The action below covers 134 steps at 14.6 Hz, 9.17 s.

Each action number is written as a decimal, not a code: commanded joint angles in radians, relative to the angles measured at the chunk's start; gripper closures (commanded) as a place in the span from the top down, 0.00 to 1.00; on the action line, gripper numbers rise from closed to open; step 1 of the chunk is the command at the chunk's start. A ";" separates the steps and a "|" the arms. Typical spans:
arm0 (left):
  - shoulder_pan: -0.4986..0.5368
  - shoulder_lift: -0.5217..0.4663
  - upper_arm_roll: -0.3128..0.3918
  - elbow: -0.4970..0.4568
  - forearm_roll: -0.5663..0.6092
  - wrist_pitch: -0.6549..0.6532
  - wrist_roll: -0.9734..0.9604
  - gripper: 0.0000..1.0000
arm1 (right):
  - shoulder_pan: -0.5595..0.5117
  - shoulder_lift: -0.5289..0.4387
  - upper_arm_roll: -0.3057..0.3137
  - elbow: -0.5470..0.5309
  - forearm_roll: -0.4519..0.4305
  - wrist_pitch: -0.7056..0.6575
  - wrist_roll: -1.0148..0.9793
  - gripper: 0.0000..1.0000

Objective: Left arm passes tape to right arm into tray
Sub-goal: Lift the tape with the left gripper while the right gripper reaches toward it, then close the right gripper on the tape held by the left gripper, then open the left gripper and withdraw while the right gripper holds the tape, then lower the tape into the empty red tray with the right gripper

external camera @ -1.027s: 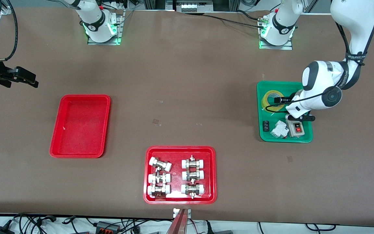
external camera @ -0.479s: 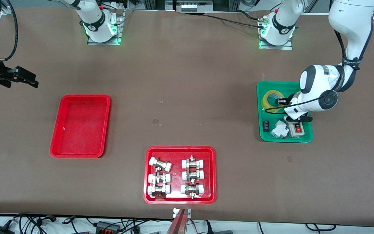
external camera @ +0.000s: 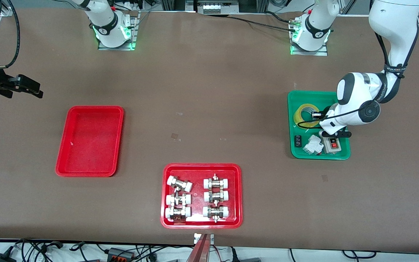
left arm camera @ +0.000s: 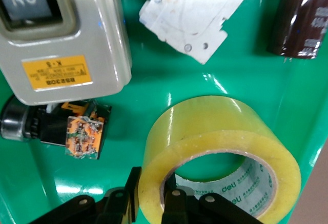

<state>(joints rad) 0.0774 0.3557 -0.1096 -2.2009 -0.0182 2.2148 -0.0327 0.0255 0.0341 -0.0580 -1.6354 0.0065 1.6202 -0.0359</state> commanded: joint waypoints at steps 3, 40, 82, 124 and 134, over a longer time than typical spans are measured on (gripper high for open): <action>-0.004 -0.078 -0.102 0.149 0.004 -0.211 -0.009 0.00 | -0.010 -0.008 0.012 0.003 0.001 -0.031 0.007 1.00; -0.510 0.493 -0.346 0.886 -0.330 0.381 -0.243 0.00 | 0.264 0.477 0.032 0.100 0.779 0.220 -0.650 1.00; -0.282 0.284 -0.326 0.837 -0.312 0.086 -0.248 1.00 | 0.277 0.486 0.023 0.092 0.733 0.130 -0.509 0.26; -0.036 -0.374 -0.048 0.499 0.004 -0.616 -0.101 1.00 | -0.289 0.748 0.017 0.137 0.728 -0.036 -0.641 1.00; -0.024 -0.353 -0.045 0.586 0.006 -0.626 -0.113 1.00 | -0.211 0.716 0.014 0.143 0.413 0.119 -0.638 1.00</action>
<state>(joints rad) 0.0524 -0.0043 -0.1597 -1.6431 -0.0282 1.6105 -0.1365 -0.2310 0.7748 -0.0469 -1.4997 0.5200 1.6903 -0.6680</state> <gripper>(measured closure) 0.000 0.000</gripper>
